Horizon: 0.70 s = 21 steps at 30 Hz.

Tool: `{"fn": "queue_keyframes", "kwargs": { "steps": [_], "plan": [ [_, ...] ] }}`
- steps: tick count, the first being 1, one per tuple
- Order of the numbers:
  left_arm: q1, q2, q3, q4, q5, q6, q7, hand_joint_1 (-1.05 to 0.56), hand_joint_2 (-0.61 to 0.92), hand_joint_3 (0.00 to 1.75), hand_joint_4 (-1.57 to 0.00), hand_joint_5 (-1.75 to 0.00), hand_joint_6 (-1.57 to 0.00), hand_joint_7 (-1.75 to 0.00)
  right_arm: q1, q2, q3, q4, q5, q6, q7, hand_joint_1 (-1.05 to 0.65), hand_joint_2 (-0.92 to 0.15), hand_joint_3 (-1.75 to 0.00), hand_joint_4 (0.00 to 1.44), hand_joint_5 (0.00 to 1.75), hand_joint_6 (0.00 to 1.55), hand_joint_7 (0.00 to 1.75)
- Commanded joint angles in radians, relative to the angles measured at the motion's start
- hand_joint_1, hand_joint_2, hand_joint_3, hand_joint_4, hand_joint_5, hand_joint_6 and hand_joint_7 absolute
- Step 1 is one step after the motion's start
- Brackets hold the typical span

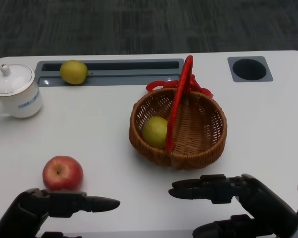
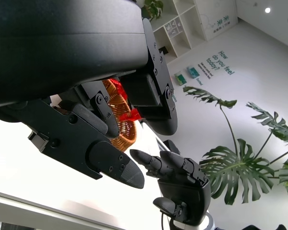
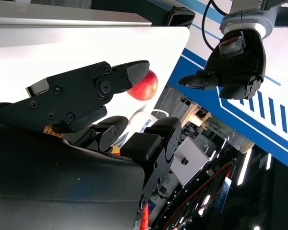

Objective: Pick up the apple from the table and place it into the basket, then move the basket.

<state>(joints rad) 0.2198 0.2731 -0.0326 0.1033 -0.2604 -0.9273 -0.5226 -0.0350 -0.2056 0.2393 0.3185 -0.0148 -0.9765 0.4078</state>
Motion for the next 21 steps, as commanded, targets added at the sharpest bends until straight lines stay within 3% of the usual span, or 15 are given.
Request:
{"fn": "queue_keyframes", "kwargs": {
  "steps": [1, 13, 21],
  "plan": [
    [0.003, 0.016, 0.010, -0.010, -0.008, 0.011, -0.002, -0.44, 0.76, 0.00, -1.06, 0.00, -0.97, 0.00, -0.009, -0.015, -0.005, -0.007, 0.011, 0.002, 0.004, -0.42, -0.84, 0.00, 0.67, 0.01, 0.66, 0.00],
    [0.000, -0.004, 0.019, 0.006, 0.011, -0.029, 0.012, -0.45, 0.76, 0.00, -1.06, 0.00, -0.97, 0.00, -0.008, -0.008, -0.017, 0.014, -0.001, -0.034, -0.017, -0.43, -0.85, 0.00, 0.69, 0.00, 0.66, 0.00],
    [-0.034, -0.037, 0.125, 0.025, 0.174, -0.155, 0.106, -0.59, 0.75, 0.00, -0.98, 0.00, -0.90, 0.00, -0.002, -0.007, -0.015, 0.016, -0.002, -0.037, -0.020, -0.43, -0.85, 0.00, 0.68, 0.00, 0.66, 0.00]
  ]
}}
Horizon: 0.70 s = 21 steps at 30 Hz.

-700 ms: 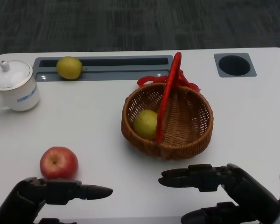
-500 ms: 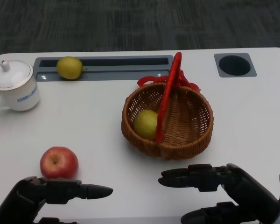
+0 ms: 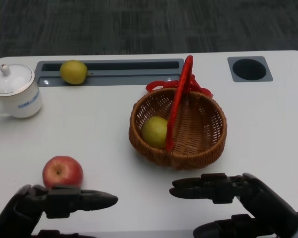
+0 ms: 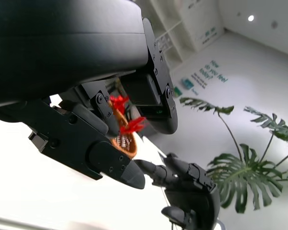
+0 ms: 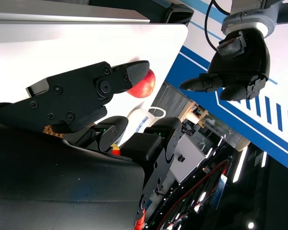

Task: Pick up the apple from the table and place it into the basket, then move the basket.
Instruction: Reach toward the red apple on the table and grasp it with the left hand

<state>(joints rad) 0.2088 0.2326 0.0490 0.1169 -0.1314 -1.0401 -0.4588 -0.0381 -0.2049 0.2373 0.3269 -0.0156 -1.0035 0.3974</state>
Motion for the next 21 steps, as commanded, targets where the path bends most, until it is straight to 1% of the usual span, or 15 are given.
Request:
{"fn": "queue_keyframes", "kwargs": {
  "steps": [1, 8, 11, 14, 18, 21],
  "plan": [
    [-0.031, 0.002, 0.057, 0.016, 0.065, -0.052, 0.056, -0.61, 0.75, 0.00, -0.97, 0.00, -0.89, 0.00, 0.001, -0.008, -0.012, 0.008, -0.001, -0.009, -0.010, -0.43, -0.85, 0.00, 0.68, 0.00, 0.66, 0.00],
    [-0.114, -0.008, 0.152, 0.111, 0.222, -0.104, 0.178, -0.74, 0.74, 0.00, -0.87, 0.00, -0.80, 0.00, -0.003, -0.006, -0.005, 0.005, 0.002, -0.005, -0.007, -0.42, -0.85, 0.00, 0.69, 0.00, 0.67, 0.00],
    [-0.172, 0.014, 0.188, 0.200, 0.314, -0.127, 0.237, -0.79, 0.75, 0.00, -0.75, 0.00, -0.69, 0.00, -0.004, -0.004, -0.006, 0.006, -0.004, -0.008, -0.010, -0.42, -0.85, 0.00, 0.70, 0.00, 0.68, 0.00],
    [-0.240, 0.037, 0.220, 0.301, 0.437, -0.147, 0.321, -0.83, 0.75, 0.00, -0.64, 0.00, -0.58, 0.00, -0.002, -0.003, -0.004, 0.006, -0.005, -0.009, -0.010, -0.42, -0.85, 0.00, 0.70, 0.00, 0.68, 0.00],
    [-0.317, 0.076, 0.224, 0.427, 0.620, -0.142, 0.474, -0.89, 0.75, 0.00, -0.50, 0.00, -0.46, 0.00, 0.004, -0.007, -0.004, 0.000, -0.007, -0.008, -0.010, -0.43, -0.85, 0.00, 0.70, 0.00, 0.68, 0.00],
    [-0.358, 0.120, 0.191, 0.505, 0.755, -0.090, 0.604, -0.89, 0.74, 0.00, -0.42, 0.00, -0.38, 0.00, 0.008, -0.009, -0.003, -0.005, -0.006, -0.006, -0.008, -0.43, -0.86, 0.00, 0.70, 0.00, 0.68, 0.00]
  ]
}}
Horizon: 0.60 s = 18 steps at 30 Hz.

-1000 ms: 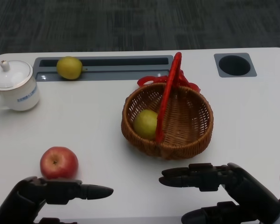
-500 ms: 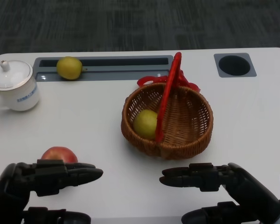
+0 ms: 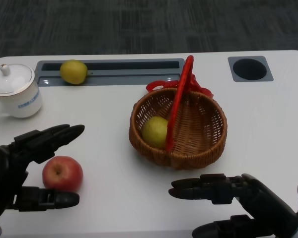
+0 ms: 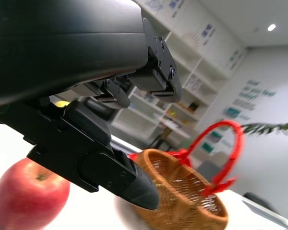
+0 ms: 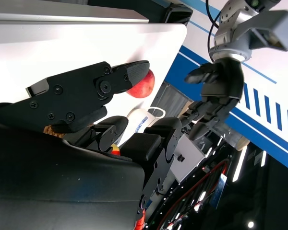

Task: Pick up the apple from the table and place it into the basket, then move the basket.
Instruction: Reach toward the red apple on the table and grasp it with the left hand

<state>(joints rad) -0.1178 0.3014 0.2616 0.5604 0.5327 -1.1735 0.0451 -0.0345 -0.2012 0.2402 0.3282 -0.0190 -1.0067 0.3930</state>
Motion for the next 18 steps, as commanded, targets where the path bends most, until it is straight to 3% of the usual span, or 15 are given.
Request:
{"fn": "queue_keyframes", "kwargs": {
  "steps": [1, 9, 18],
  "plan": [
    [-0.043, 0.064, -0.041, 0.086, 0.122, 0.068, 0.135, -0.89, 0.74, 0.00, -0.41, 0.00, -0.37, 0.00, 0.006, -0.013, -0.005, -0.009, -0.001, 0.000, -0.003, -0.43, -0.86, 0.00, 0.71, 0.00, 0.68, 0.00],
    [-0.159, 0.126, -0.247, 0.310, 0.213, 0.203, 0.291, -0.92, 0.67, 0.00, -0.32, 0.00, -0.28, 0.00, 0.023, -0.024, -0.006, -0.035, -0.004, 0.020, -0.001, -0.44, -0.86, 0.00, 0.71, 0.00, 0.68, 0.00],
    [-0.264, 0.113, -0.405, 0.542, 0.164, 0.286, 0.286, -0.91, 0.67, 0.00, -0.16, 0.00, -0.14, 0.00, 0.032, -0.030, -0.004, -0.045, 0.001, 0.026, 0.002, -0.46, -0.87, 0.00, 0.73, 0.00, 0.69, 0.00]
  ]
}}
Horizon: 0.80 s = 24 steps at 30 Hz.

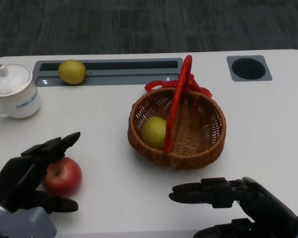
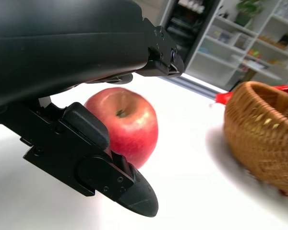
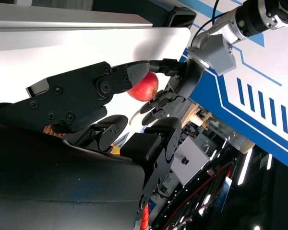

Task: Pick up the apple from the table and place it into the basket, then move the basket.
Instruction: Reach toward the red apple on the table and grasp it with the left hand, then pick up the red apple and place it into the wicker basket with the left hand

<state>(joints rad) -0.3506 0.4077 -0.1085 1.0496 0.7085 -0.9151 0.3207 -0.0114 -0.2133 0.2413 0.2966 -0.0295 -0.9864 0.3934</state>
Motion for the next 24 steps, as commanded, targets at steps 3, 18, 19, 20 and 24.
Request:
{"fn": "queue_keyframes", "kwargs": {
  "steps": [3, 18, 19, 20, 24],
  "plan": [
    [-0.069, 0.001, -0.096, 0.107, 0.015, 0.075, 0.069, -0.92, 0.68, 0.01, -0.15, 0.00, -0.14, 0.00, 0.014, -0.022, -0.003, -0.023, 0.011, 0.016, 0.004, -0.46, -0.87, 0.00, 0.73, 0.00, 0.69, 0.00],
    [-0.150, -0.060, -0.245, 0.249, -0.014, 0.181, 0.251, -0.48, 0.69, 0.01, -0.69, -0.09, -0.59, -0.06, 0.036, -0.030, -0.003, -0.051, 0.010, 0.035, 0.003, -0.47, -0.89, 0.00, 0.74, 0.00, 0.70, 0.00],
    [-0.149, -0.063, -0.242, 0.251, -0.029, 0.175, 0.236, -0.42, 0.70, 0.01, -0.78, -0.09, -0.68, -0.06, 0.037, -0.030, -0.003, -0.052, 0.010, 0.035, 0.003, -0.48, -0.89, -0.01, 0.74, 0.00, 0.70, 0.00],
    [-0.148, -0.066, -0.238, 0.253, -0.045, 0.170, 0.217, -0.37, 0.72, 0.01, -0.88, -0.09, -0.77, -0.06, 0.037, -0.030, -0.004, -0.051, 0.010, 0.033, 0.002, -0.48, -0.90, -0.01, 0.74, 0.00, 0.70, 0.00],
    [-0.138, -0.068, -0.229, 0.245, -0.100, 0.136, 0.164, -0.20, 0.79, 0.01, -1.18, -0.08, -1.06, -0.06, 0.037, -0.029, -0.004, -0.049, 0.010, 0.029, 0.001, -0.48, -0.91, -0.01, 0.75, 0.00, 0.71, 0.00]
  ]
}}
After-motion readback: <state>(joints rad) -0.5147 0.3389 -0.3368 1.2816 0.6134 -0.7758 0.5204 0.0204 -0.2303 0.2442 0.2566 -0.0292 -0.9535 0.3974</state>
